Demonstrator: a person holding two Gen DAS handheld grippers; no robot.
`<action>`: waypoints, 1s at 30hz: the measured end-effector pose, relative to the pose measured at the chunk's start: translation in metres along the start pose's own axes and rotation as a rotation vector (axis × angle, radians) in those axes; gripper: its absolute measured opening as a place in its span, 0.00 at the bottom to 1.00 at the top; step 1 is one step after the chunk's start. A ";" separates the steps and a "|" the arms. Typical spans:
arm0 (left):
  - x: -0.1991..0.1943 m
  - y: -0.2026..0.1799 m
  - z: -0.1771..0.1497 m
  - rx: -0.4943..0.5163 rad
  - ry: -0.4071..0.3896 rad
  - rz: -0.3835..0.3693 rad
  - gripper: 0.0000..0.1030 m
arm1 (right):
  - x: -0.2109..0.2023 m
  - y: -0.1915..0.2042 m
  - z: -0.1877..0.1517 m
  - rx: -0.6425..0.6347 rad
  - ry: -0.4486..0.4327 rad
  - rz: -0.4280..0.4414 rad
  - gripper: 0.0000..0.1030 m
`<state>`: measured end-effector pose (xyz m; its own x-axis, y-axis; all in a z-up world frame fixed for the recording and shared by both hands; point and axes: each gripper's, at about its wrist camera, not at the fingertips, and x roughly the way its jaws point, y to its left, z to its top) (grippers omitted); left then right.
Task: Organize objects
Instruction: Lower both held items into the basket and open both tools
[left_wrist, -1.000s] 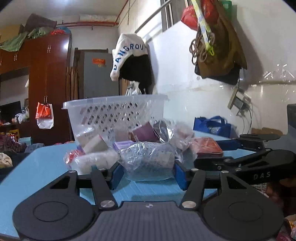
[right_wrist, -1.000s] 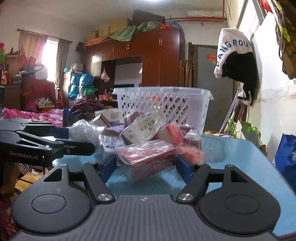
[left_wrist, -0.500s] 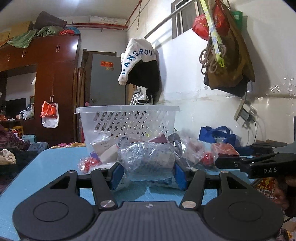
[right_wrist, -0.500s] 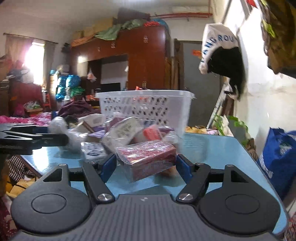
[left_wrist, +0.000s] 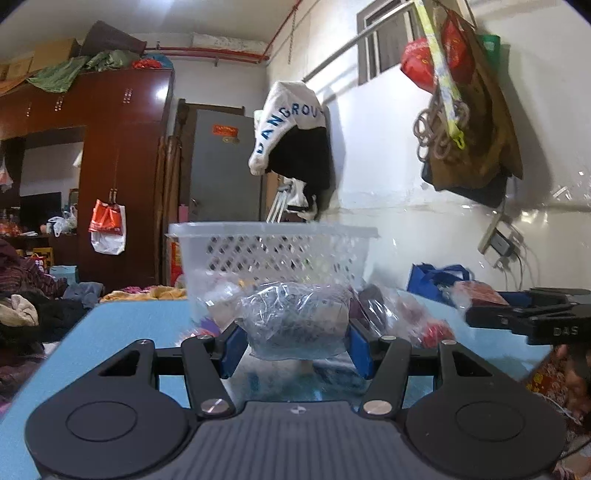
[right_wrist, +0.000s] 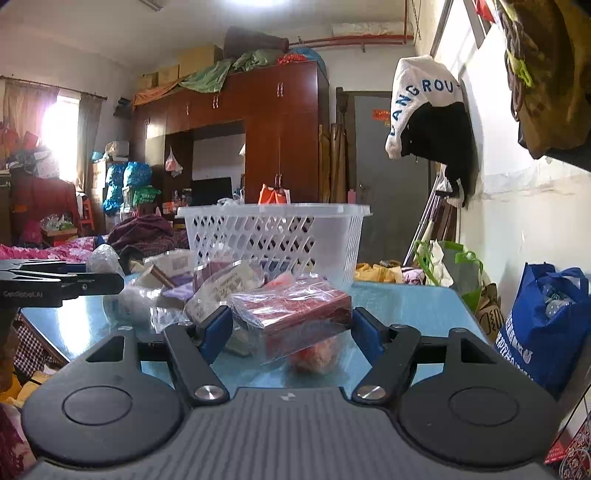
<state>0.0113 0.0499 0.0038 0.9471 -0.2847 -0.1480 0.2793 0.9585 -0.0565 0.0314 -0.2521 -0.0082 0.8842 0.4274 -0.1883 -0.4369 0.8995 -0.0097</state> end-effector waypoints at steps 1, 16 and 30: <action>0.001 0.002 0.004 -0.004 -0.005 0.003 0.59 | 0.000 -0.001 0.004 0.003 -0.008 0.004 0.71; 0.090 0.024 0.128 -0.016 -0.052 0.019 0.59 | 0.103 -0.001 0.126 -0.100 -0.083 0.018 0.71; 0.197 0.039 0.136 -0.008 0.166 0.087 0.64 | 0.190 -0.019 0.130 -0.058 0.123 0.005 0.83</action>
<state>0.2299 0.0325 0.1065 0.9284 -0.1995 -0.3136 0.1957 0.9797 -0.0439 0.2292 -0.1765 0.0837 0.8565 0.4147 -0.3074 -0.4535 0.8889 -0.0643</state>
